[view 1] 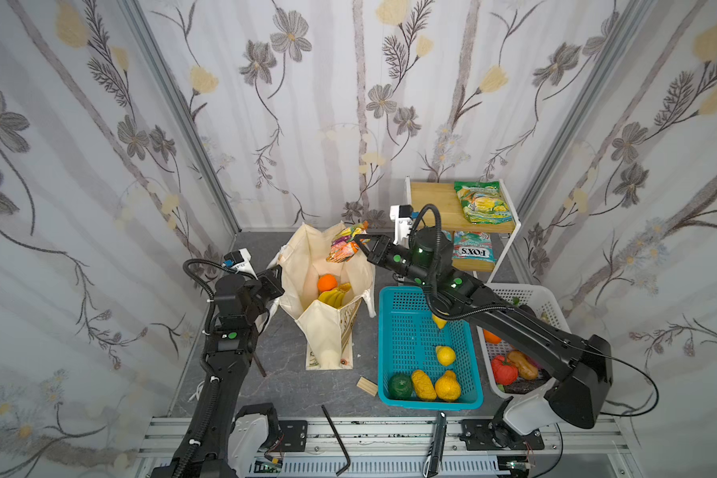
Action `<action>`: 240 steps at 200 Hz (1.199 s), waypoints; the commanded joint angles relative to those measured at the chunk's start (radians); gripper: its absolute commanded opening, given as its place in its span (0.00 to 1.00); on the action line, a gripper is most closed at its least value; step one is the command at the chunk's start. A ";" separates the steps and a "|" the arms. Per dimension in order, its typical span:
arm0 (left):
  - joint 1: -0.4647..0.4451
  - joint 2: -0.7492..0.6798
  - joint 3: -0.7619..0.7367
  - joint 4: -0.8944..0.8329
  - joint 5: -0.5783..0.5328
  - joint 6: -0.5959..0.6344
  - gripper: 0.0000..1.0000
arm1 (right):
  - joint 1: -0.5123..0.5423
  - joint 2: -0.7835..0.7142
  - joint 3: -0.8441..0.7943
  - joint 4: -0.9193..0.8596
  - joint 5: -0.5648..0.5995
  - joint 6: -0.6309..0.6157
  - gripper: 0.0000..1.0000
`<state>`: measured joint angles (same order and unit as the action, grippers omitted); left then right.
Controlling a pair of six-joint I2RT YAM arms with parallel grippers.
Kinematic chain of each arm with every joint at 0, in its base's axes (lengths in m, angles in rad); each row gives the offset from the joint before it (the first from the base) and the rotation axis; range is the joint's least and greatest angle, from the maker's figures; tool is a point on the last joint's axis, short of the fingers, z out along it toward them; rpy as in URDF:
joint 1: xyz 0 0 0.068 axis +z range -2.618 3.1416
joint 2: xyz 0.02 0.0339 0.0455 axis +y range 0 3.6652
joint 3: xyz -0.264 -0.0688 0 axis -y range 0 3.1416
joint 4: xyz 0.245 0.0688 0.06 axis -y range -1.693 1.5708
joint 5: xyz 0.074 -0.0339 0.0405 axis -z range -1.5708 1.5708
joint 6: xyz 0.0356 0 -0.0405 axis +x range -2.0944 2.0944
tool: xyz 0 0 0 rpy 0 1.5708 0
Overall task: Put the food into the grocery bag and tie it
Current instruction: 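Pull the candy packet off the shelf and carry it over the bag, then lower the candy packet into the tote bag and open the right gripper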
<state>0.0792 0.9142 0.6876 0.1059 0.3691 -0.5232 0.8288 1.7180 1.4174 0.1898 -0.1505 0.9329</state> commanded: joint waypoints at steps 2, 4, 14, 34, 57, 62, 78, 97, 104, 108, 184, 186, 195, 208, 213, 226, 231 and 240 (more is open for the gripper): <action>-0.001 -0.005 0.011 0.046 0.021 -0.004 0.00 | 0.031 0.092 0.043 0.071 0.005 0.023 0.00; 0.000 -0.005 0.011 0.047 0.023 -0.004 0.00 | 0.033 0.100 0.048 0.073 0.006 0.025 0.00; -0.002 -0.003 0.012 0.047 0.027 -0.004 0.00 | 0.040 0.151 0.080 0.070 0.008 0.027 0.00; -0.004 -0.003 0.011 0.048 0.029 -0.004 0.00 | 0.053 0.247 0.160 0.039 0.038 0.000 0.00; -0.007 -0.003 0.012 0.049 0.032 -0.004 0.00 | 0.068 0.328 0.217 0.019 0.123 -0.046 0.00; -0.007 -0.003 0.012 0.049 0.031 -0.004 0.00 | 0.070 0.346 0.229 0.011 0.146 -0.051 0.00; -0.007 -0.001 0.012 0.051 0.032 -0.004 0.00 | 0.069 0.402 0.269 -0.009 0.183 -0.061 0.00; -0.008 0.000 0.012 0.052 0.034 -0.004 0.00 | 0.069 0.469 0.328 -0.044 0.213 -0.081 0.00; -0.008 0.000 0.010 0.052 0.033 -0.004 0.00 | 0.069 0.495 0.357 -0.076 0.218 -0.084 0.00; -0.007 0.000 0.010 0.052 0.033 -0.004 0.00 | 0.069 0.510 0.371 -0.091 0.215 -0.087 0.00; -0.009 0.000 0.009 0.052 0.026 -0.003 0.00 | 0.072 0.558 0.387 -0.336 0.309 -0.151 0.07; -0.008 0.000 0.008 0.052 0.024 -0.003 0.00 | 0.072 0.558 0.387 -0.344 0.313 -0.154 0.08; -0.008 0.001 0.009 0.052 0.022 -0.003 0.00 | 0.074 0.553 0.387 -0.378 0.328 -0.171 0.11; -0.007 0.000 0.009 0.052 0.023 -0.003 0.00 | 0.074 0.546 0.387 -0.417 0.351 -0.192 0.17; -0.008 0.001 0.008 0.052 0.024 -0.003 0.00 | 0.075 0.544 0.387 -0.428 0.356 -0.198 0.21; -0.008 0.005 0.009 0.054 0.026 -0.003 0.00 | 0.072 0.540 0.387 -0.442 0.354 -0.207 0.27; -0.008 0.006 0.009 0.054 0.025 -0.003 0.00 | 0.072 0.539 0.387 -0.446 0.348 -0.207 0.30; -0.008 0.006 0.009 0.054 0.024 -0.003 0.00 | 0.072 0.534 0.387 -0.452 0.346 -0.206 0.34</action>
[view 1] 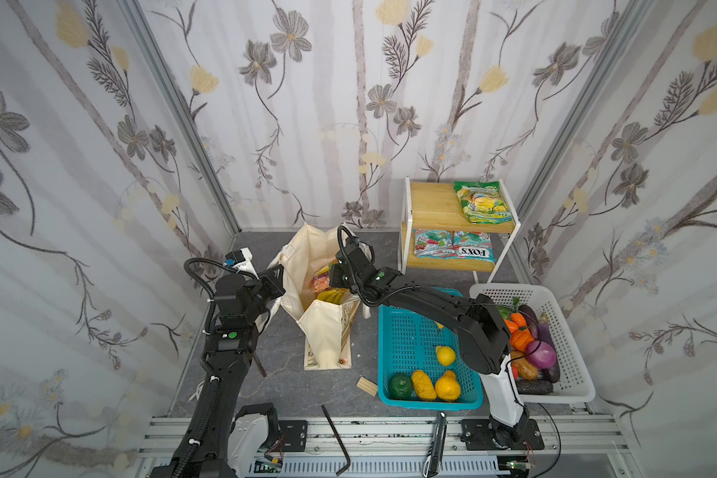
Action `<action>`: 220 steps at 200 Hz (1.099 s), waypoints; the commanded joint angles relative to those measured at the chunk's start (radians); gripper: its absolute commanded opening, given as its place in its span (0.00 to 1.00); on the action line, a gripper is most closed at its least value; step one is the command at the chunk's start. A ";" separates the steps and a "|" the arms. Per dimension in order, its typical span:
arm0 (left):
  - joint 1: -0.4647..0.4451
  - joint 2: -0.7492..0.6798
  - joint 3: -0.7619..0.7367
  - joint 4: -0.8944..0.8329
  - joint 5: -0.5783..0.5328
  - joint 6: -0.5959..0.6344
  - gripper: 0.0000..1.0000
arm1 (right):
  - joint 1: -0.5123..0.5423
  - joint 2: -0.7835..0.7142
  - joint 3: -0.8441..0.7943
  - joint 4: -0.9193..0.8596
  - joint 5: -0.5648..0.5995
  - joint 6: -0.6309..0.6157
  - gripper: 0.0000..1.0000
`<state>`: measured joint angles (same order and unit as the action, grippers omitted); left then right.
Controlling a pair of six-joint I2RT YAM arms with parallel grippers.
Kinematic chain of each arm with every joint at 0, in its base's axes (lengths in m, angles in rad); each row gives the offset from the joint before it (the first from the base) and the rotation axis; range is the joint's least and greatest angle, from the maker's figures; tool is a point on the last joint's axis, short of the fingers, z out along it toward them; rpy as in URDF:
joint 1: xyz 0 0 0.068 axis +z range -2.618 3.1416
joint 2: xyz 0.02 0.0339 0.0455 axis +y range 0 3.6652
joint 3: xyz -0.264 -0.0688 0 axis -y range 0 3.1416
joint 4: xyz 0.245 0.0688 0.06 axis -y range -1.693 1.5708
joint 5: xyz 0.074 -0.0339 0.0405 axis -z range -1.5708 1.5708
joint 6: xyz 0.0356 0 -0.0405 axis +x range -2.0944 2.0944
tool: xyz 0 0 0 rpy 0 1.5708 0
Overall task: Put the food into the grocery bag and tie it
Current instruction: 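Lower the candy packet into the tote bag and open the right gripper, then raise the right gripper from the bag and move it to the shelf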
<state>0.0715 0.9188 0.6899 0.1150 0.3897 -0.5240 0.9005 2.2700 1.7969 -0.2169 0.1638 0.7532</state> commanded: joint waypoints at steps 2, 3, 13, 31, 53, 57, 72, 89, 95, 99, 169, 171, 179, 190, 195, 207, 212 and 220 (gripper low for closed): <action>0.000 0.001 0.006 0.045 0.003 -0.002 0.00 | 0.000 -0.019 0.007 -0.045 0.032 -0.027 0.36; -0.001 0.001 0.005 0.045 0.003 -0.002 0.00 | 0.000 -0.019 0.007 -0.046 0.032 -0.027 0.36; 0.000 0.000 0.006 0.045 0.000 -0.001 0.00 | 0.001 -0.029 0.008 -0.048 0.029 -0.030 0.44; 0.000 -0.003 0.005 0.045 -0.008 0.002 0.00 | 0.005 -0.062 0.010 -0.062 0.072 -0.043 0.66; 0.000 -0.003 0.003 0.044 -0.013 0.002 0.00 | 0.018 -0.128 0.008 -0.081 0.152 -0.099 1.00; -0.001 -0.003 0.003 0.043 -0.013 0.002 0.00 | 0.020 -0.140 0.009 -0.084 0.166 -0.111 1.00; 0.000 -0.001 0.003 0.043 -0.013 0.001 0.00 | 0.031 -0.191 0.003 -0.094 0.222 -0.148 1.00; -0.001 -0.003 0.005 0.043 -0.012 0.002 0.00 | 0.045 -0.267 -0.036 -0.066 0.267 -0.196 1.00; 0.000 -0.004 0.004 0.043 -0.012 0.002 0.00 | 0.049 -0.296 -0.055 -0.049 0.277 -0.210 1.00; 0.000 -0.004 0.003 0.043 -0.012 0.002 0.00 | 0.050 -0.316 -0.067 -0.037 0.281 -0.216 0.99; -0.001 0.008 0.005 0.044 -0.006 -0.002 0.00 | 0.005 -0.842 -0.435 0.257 0.369 -0.230 1.00; -0.001 0.008 0.005 0.044 -0.005 -0.002 0.00 | -0.006 -0.856 -0.442 0.256 0.351 -0.220 1.00; -0.001 0.009 0.005 0.043 -0.005 -0.004 0.00 | -0.063 -0.908 -0.470 0.243 0.281 -0.171 1.00; -0.001 0.008 0.005 0.043 -0.005 -0.002 0.00 | -0.161 -0.974 -0.504 0.216 0.197 -0.100 1.00; 0.000 0.006 0.005 0.043 -0.006 -0.002 0.00 | -0.198 -1.000 -0.519 0.206 0.167 -0.080 1.00; -0.001 0.004 0.005 0.044 -0.006 -0.003 0.00 | -0.277 -1.069 -0.551 0.193 0.136 -0.067 1.00; 0.000 0.002 0.005 0.044 -0.006 -0.004 0.00 | -0.310 -1.094 -0.562 0.185 0.139 -0.068 1.00; 0.001 0.000 0.005 0.044 -0.008 -0.003 0.00 | -0.358 -1.129 -0.574 0.165 0.145 -0.066 1.00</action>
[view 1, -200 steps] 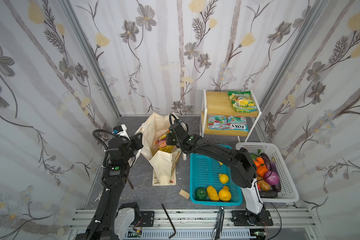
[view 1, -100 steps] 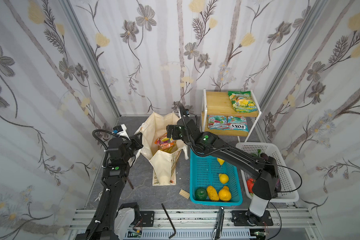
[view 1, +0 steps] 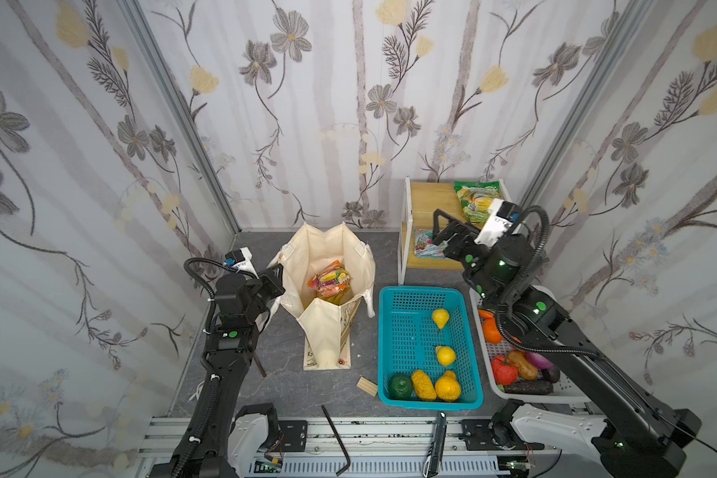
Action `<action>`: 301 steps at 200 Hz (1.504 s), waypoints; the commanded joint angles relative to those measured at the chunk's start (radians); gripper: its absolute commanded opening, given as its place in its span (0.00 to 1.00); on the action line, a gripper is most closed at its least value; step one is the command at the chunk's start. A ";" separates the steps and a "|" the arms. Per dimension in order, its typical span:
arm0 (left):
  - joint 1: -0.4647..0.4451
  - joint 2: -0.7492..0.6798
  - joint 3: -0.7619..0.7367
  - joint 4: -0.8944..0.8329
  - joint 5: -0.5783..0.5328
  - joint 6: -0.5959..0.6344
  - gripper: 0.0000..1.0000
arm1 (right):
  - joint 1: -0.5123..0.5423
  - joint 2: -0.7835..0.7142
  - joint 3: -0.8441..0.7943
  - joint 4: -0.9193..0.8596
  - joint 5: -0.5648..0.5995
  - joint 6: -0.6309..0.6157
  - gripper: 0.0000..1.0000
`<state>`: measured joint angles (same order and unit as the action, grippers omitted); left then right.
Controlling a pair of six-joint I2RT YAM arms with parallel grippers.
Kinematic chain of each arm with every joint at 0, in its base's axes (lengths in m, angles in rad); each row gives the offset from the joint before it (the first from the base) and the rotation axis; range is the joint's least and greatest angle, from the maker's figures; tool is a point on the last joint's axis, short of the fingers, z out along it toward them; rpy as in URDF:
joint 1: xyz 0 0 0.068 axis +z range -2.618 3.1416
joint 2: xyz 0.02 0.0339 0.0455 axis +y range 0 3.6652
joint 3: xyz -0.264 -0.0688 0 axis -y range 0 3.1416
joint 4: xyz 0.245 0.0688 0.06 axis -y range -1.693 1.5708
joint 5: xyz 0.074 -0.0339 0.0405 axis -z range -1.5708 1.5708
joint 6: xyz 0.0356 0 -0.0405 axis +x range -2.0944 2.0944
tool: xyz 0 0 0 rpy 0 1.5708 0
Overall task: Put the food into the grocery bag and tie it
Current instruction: 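Raise the right gripper from the bag and move it to the shelf, then close the right gripper on the green Spring Tea candy packet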
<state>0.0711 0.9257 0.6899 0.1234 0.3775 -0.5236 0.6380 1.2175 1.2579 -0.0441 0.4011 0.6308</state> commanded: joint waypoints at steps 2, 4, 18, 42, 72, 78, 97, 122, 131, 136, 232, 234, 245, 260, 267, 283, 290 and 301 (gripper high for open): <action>0.001 -0.007 0.005 0.036 0.004 -0.004 0.00 | -0.109 -0.083 -0.037 -0.012 -0.093 0.058 1.00; 0.000 -0.007 0.005 0.035 0.003 -0.004 0.00 | -0.122 -0.089 -0.039 -0.016 -0.095 0.057 1.00; 0.000 -0.006 0.005 0.035 0.002 -0.002 0.00 | -0.223 -0.122 -0.047 -0.041 -0.139 0.049 1.00; 0.000 0.000 0.005 0.036 0.005 -0.004 0.00 | -0.402 -0.093 0.003 -0.088 -0.307 -0.016 1.00; -0.001 0.002 0.005 0.035 0.006 -0.005 0.00 | -0.492 0.062 0.169 -0.240 -0.338 -0.150 1.00; -0.002 0.002 0.005 0.036 0.004 -0.003 0.00 | -0.499 0.082 0.185 -0.254 -0.320 -0.170 1.00; 0.000 0.004 0.004 0.037 -0.001 0.000 0.00 | -0.536 0.139 0.226 -0.277 -0.287 -0.203 1.00; 0.000 0.022 0.006 0.036 0.005 -0.003 0.00 | -0.575 0.242 0.308 -0.279 -0.344 -0.225 1.00; 0.000 0.027 0.007 0.035 0.006 -0.002 0.00 | -0.575 0.279 0.339 -0.288 -0.327 -0.236 1.00; 0.000 0.031 0.007 0.035 0.006 -0.002 0.00 | -0.576 0.296 0.352 -0.292 -0.315 -0.243 1.00; 0.000 0.037 0.006 0.035 0.001 0.002 0.00 | -0.551 0.516 0.485 -0.351 -0.346 -0.295 0.98; 0.000 0.038 0.006 0.035 0.000 0.003 0.00 | -0.549 0.518 0.486 -0.351 -0.346 -0.295 0.98; 0.000 0.039 0.008 0.035 0.003 0.001 0.00 | -0.533 0.529 0.494 -0.359 -0.344 -0.296 0.98; 0.000 0.041 0.007 0.035 0.006 0.001 0.00 | -0.503 0.537 0.498 -0.359 -0.341 -0.301 0.97; 0.000 0.042 0.008 0.035 0.008 0.001 0.00 | -0.487 0.541 0.499 -0.359 -0.338 -0.301 0.97; 0.000 0.039 0.008 0.035 0.009 0.001 0.00 | -0.453 0.548 0.502 -0.357 -0.341 -0.295 0.97; 0.000 0.038 0.008 0.035 0.009 0.001 0.00 | -0.438 0.547 0.502 -0.355 -0.342 -0.292 0.97; 0.000 0.035 0.008 0.035 0.008 0.001 0.00 | -0.417 0.543 0.503 -0.355 -0.328 -0.292 0.96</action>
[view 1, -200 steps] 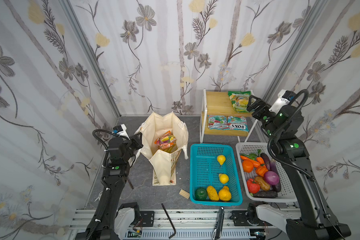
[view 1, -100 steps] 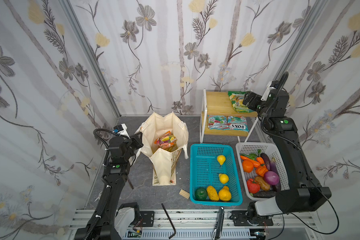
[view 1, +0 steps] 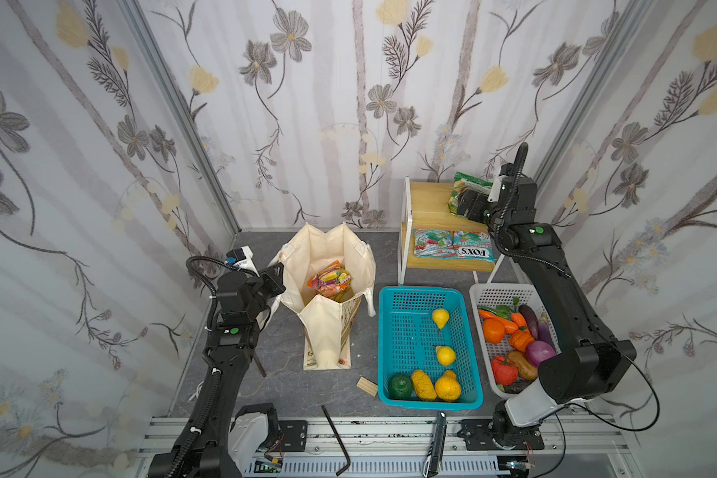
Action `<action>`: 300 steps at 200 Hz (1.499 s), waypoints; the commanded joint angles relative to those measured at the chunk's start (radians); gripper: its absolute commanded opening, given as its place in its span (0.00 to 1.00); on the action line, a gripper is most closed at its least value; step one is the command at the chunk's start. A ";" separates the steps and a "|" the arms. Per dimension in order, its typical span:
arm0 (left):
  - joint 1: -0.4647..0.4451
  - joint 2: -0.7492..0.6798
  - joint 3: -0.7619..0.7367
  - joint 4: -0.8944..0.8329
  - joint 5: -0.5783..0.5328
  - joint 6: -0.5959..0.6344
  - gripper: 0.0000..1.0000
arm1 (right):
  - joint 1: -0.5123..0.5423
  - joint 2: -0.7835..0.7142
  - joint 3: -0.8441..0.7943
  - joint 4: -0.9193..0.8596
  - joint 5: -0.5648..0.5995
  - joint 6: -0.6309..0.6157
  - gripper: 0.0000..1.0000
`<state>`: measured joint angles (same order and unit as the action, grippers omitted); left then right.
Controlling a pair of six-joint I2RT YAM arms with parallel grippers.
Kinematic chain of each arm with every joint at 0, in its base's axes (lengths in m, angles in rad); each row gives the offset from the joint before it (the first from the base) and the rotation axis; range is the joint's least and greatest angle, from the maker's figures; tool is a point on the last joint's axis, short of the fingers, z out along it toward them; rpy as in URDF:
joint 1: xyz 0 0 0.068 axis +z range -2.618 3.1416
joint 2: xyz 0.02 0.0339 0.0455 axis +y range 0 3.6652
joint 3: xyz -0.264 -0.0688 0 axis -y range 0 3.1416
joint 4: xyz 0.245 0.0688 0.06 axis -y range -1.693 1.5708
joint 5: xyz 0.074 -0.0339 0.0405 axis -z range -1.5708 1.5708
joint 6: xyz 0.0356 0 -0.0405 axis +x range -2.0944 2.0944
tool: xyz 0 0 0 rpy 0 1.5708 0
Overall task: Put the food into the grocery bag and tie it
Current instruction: 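Close the right gripper on the green Spring Tea candy packet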
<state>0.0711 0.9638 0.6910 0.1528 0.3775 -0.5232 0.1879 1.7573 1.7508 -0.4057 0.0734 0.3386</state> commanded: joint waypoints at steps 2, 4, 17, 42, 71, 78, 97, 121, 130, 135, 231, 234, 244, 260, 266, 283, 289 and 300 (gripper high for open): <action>0.000 -0.004 0.007 0.005 0.008 0.000 0.00 | 0.036 0.003 0.010 0.006 0.001 0.002 0.97; 0.000 -0.004 0.007 0.005 0.008 0.000 0.00 | 0.038 0.000 0.011 0.007 0.006 0.003 0.97; 0.000 -0.005 0.004 0.005 0.008 0.000 0.00 | 0.042 -0.015 0.012 0.007 0.013 0.015 0.97; 0.000 -0.004 0.007 0.005 0.011 -0.001 0.00 | 0.030 -0.059 0.002 0.008 0.015 0.043 0.97; -0.001 -0.006 0.007 0.005 0.012 -0.004 0.00 | 0.001 -0.095 -0.034 0.021 -0.103 0.118 0.96; 0.000 -0.007 0.007 0.005 0.012 -0.004 0.00 | -0.002 -0.104 -0.047 0.025 -0.115 0.134 0.94; 0.000 -0.011 0.007 0.005 0.011 -0.004 0.00 | -0.005 -0.129 -0.090 0.044 -0.109 0.173 0.92; 0.000 -0.013 0.007 0.005 0.012 -0.005 0.00 | -0.019 -0.132 -0.128 0.064 -0.121 0.226 0.87; 0.000 -0.014 0.007 0.006 0.012 -0.006 0.00 | -0.025 -0.126 -0.132 0.067 -0.131 0.244 0.84; -0.001 -0.014 0.006 0.006 0.014 -0.006 0.00 | -0.028 -0.123 -0.134 0.068 -0.136 0.253 0.82; 0.000 -0.029 0.007 0.006 0.012 -0.004 0.00 | -0.053 -0.111 -0.178 0.135 -0.184 0.362 0.62; 0.001 -0.030 0.007 0.006 0.013 -0.004 0.00 | -0.052 -0.110 -0.178 0.134 -0.182 0.362 0.61; 0.000 -0.030 0.006 0.006 0.011 -0.004 0.00 | -0.054 -0.108 -0.180 0.133 -0.182 0.365 0.59; 0.000 -0.031 0.006 0.006 0.011 -0.004 0.00 | -0.054 -0.105 -0.186 0.132 -0.184 0.376 0.55; -0.001 -0.031 0.006 0.005 0.012 -0.003 0.00 | -0.054 -0.105 -0.190 0.134 -0.184 0.381 0.51; 0.001 -0.031 0.005 0.006 0.011 -0.003 0.00 | -0.056 -0.102 -0.198 0.137 -0.179 0.386 0.45; 0.000 -0.031 0.005 0.005 0.011 -0.003 0.00 | -0.056 -0.102 -0.199 0.136 -0.175 0.386 0.45; -0.001 -0.032 0.005 0.006 0.010 -0.003 0.00 | -0.059 -0.100 -0.200 0.134 -0.179 0.390 0.44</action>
<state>0.0711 0.9375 0.6910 0.1429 0.3824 -0.5240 0.1322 1.6493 1.5536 -0.3046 -0.1059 0.7063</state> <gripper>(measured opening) 0.051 0.441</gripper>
